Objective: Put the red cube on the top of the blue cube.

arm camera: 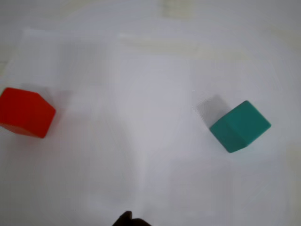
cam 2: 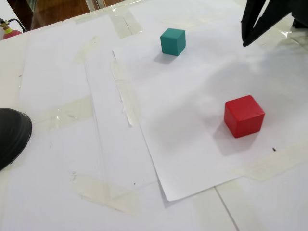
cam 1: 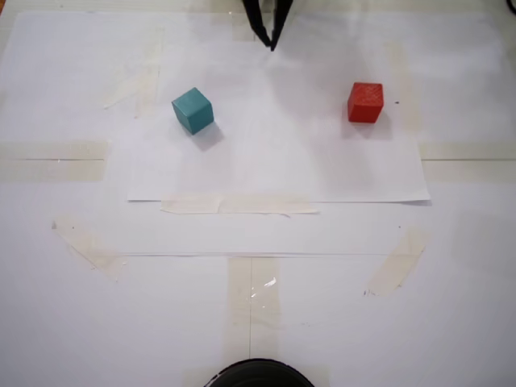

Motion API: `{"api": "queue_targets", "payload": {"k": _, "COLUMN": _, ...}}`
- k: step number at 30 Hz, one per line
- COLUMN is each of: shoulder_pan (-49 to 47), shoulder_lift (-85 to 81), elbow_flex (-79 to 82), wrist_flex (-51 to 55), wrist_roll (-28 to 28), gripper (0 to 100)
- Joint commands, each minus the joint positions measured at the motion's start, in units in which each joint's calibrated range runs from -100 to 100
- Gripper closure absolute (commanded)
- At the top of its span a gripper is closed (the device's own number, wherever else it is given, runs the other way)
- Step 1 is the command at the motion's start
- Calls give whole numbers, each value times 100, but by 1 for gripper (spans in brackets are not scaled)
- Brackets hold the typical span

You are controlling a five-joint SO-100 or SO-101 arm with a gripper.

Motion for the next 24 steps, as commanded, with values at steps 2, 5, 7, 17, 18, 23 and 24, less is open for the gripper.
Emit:
{"api": "queue_targets", "payload": {"k": 2, "shoulder_pan": 8, "shoulder_lift": 314, "elbow_flex": -1321, "wrist_flex": 457, "wrist_roll": -44, "gripper": 100}}
{"api": "queue_targets", "payload": {"k": 5, "shoulder_pan": -37, "shoulder_lift": 1301, "elbow_flex": -2129, "wrist_flex": 799, "wrist_roll": -78, "gripper": 100}}
{"api": "queue_targets", "payload": {"k": 7, "shoulder_pan": -105, "shoulder_lift": 1790, "elbow_flex": -2592, "wrist_flex": 905, "wrist_roll": -78, "gripper": 100}}
{"api": "queue_targets", "payload": {"k": 17, "shoulder_pan": -166, "shoulder_lift": 2477, "elbow_flex": -3482, "wrist_flex": 864, "wrist_roll": -234, "gripper": 100}}
{"api": "queue_targets", "payload": {"k": 18, "shoulder_pan": -181, "shoulder_lift": 2769, "elbow_flex": -3754, "wrist_flex": 913, "wrist_roll": -234, "gripper": 100}}
{"api": "queue_targets", "payload": {"k": 23, "shoulder_pan": -408, "shoulder_lift": 3954, "elbow_flex": -4853, "wrist_flex": 954, "wrist_roll": -239, "gripper": 100}}
{"api": "queue_targets", "payload": {"k": 24, "shoulder_pan": -453, "shoulder_lift": 4151, "elbow_flex": -5053, "wrist_flex": 962, "wrist_roll": -244, "gripper": 100}}
